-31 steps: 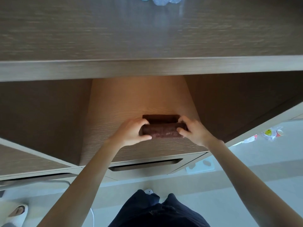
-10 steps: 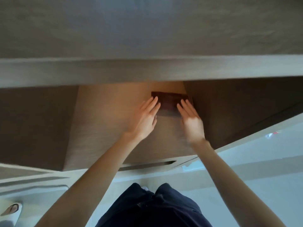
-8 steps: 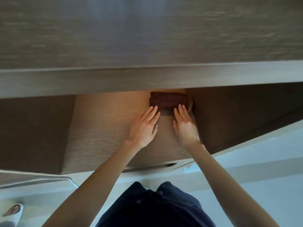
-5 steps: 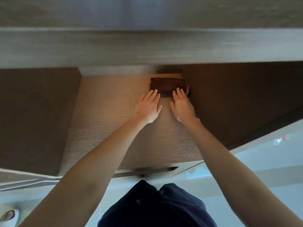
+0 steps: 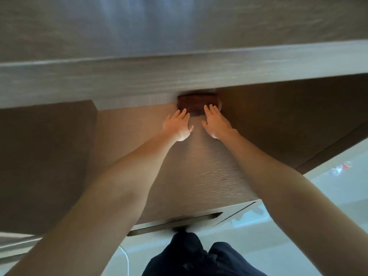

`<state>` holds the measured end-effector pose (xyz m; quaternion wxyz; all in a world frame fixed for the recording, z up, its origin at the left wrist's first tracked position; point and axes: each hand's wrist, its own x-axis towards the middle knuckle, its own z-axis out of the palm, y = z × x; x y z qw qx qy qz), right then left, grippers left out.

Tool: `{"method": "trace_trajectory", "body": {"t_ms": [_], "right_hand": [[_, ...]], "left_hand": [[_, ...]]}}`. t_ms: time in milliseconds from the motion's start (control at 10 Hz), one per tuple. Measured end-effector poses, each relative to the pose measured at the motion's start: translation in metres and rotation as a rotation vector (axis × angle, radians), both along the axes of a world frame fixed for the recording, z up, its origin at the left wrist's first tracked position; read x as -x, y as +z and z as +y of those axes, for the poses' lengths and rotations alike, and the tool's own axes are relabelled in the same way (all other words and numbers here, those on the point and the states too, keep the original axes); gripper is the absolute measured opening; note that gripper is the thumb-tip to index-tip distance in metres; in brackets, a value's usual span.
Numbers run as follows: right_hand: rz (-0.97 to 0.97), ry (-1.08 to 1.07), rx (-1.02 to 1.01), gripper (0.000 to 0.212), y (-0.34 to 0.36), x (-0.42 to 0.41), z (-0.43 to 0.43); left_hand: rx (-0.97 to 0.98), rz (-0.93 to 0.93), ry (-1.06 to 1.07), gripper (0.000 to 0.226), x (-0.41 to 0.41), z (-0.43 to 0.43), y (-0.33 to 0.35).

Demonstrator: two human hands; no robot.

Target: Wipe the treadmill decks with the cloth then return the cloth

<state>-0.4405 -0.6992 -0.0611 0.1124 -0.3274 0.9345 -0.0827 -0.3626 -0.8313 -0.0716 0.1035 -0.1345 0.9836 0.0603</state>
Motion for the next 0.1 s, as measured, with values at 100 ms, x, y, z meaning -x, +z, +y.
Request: {"method": "trace_trajectory", "body": {"t_ms": [100], "right_hand": [[0.062,0.024,0.064,0.059,0.0116,-0.0074,0.0134]], "left_hand": [[0.006,0.11,-0.041,0.065,-0.0109,0.0034,0.0038]]}}
